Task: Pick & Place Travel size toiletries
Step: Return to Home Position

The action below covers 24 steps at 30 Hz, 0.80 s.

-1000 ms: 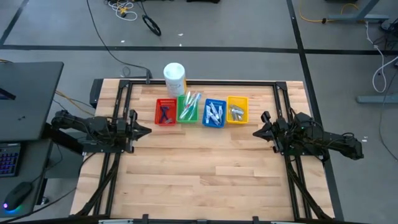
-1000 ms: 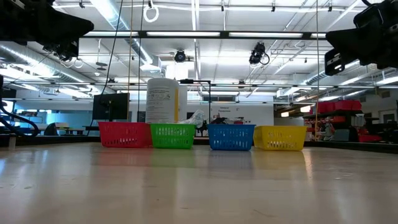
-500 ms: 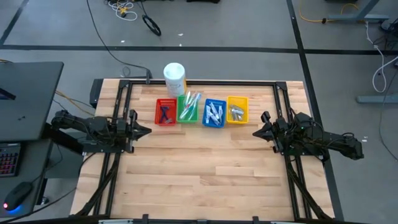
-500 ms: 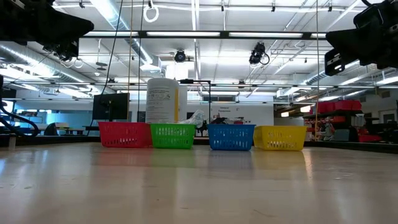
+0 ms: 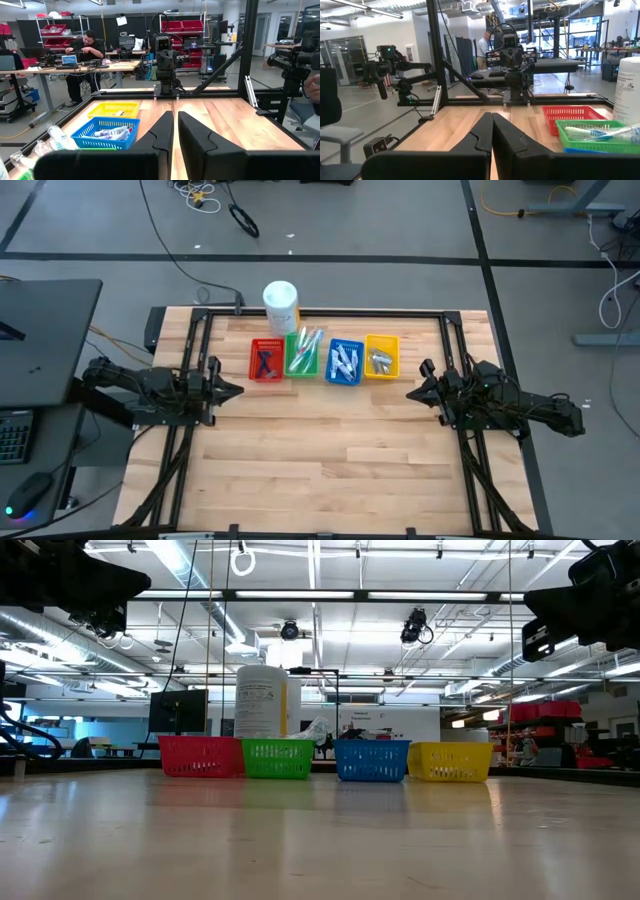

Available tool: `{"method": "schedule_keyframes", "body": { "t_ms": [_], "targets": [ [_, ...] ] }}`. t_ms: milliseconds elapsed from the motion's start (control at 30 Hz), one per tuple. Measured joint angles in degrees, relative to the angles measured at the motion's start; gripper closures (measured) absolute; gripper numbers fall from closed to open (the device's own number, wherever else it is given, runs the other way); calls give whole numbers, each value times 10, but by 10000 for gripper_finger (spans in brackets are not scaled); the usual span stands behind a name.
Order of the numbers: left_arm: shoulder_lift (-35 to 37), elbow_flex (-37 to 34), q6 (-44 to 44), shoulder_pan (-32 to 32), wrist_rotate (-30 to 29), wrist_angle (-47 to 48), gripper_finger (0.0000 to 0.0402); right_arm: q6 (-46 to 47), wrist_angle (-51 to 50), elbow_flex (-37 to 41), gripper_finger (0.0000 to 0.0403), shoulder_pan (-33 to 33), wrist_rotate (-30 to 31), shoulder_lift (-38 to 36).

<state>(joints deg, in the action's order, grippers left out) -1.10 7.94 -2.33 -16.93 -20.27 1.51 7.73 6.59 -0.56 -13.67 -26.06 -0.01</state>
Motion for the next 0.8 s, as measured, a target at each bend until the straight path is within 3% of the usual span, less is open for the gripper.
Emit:
{"method": "schedule_keyframes", "body": {
  "t_ms": [800],
  "targets": [
    [0, 0, 0, 0, 0, 0, 366, 34, 0, 0, 394, 0, 0, 0]
  ]
}}
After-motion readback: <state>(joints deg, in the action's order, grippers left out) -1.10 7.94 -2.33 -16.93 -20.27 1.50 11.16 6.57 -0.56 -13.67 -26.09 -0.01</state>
